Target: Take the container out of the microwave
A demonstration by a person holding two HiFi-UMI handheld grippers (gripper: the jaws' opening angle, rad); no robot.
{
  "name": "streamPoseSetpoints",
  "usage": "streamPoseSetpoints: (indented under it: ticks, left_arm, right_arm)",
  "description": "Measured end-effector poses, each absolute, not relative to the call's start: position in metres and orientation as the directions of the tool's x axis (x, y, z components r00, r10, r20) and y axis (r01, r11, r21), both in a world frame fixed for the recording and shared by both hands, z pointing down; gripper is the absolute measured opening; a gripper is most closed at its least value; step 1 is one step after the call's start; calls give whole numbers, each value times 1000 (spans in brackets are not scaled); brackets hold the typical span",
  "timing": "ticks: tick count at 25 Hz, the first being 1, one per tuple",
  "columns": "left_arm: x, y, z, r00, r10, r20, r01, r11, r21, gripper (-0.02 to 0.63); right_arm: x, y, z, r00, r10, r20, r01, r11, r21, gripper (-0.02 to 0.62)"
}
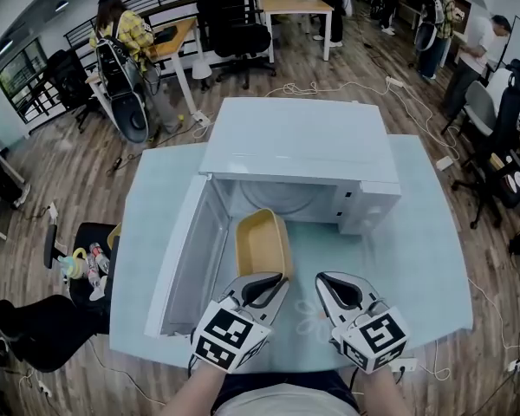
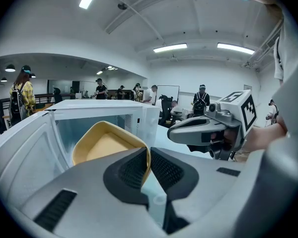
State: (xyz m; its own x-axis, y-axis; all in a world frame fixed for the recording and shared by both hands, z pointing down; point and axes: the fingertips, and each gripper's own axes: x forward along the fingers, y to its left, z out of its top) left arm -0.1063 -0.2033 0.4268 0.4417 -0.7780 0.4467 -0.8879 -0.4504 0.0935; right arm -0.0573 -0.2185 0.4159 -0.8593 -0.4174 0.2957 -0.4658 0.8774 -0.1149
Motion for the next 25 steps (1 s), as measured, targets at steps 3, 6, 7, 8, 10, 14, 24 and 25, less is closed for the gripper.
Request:
streamPoseSetpoints:
  ticks: [3, 6, 7, 8, 10, 14, 24, 25]
  left_arm:
    - [-105, -203, 428, 445, -773, 451, -885, -456, 93, 35]
    - [-103, -203, 428, 449, -771, 452, -883, -460, 91, 35]
    - [-103, -203, 428, 450, -770, 452, -882, -462, 91, 35]
    - [-102, -203, 428, 450, -770, 452, -882, -462, 92, 35]
    - [-103, -203, 429, 451, -769, 453, -882, -462, 93, 35]
    - [-102, -201, 430, 450, -765, 461, -881, -464, 91, 35]
    - [-97, -202, 435, 453, -751, 481, -873, -482, 69, 35]
    - [-97, -201, 436, 452, -750, 483, -873, -484, 66, 35]
  right_arm:
    - [-57, -217, 418, -860, -407, 306, -458, 881, -115, -2]
    - [-57, -216, 420, -864, -394, 314, -448, 886, -120, -2]
    - [-57, -214, 421, -866, -387, 317, -441, 889, -120, -2]
    - [-58, -213, 421, -870, -376, 319, -430, 895, -120, -2]
    - [-59, -210, 422, -876, -364, 317, -418, 900, -121, -2]
    - [-58, -210, 421, -870, -381, 312, -432, 895, -110, -2]
    - [-51, -215, 424, -858, -408, 313, -458, 883, -103, -2]
    - [-50, -215, 425, -856, -409, 315, -459, 883, -102, -2]
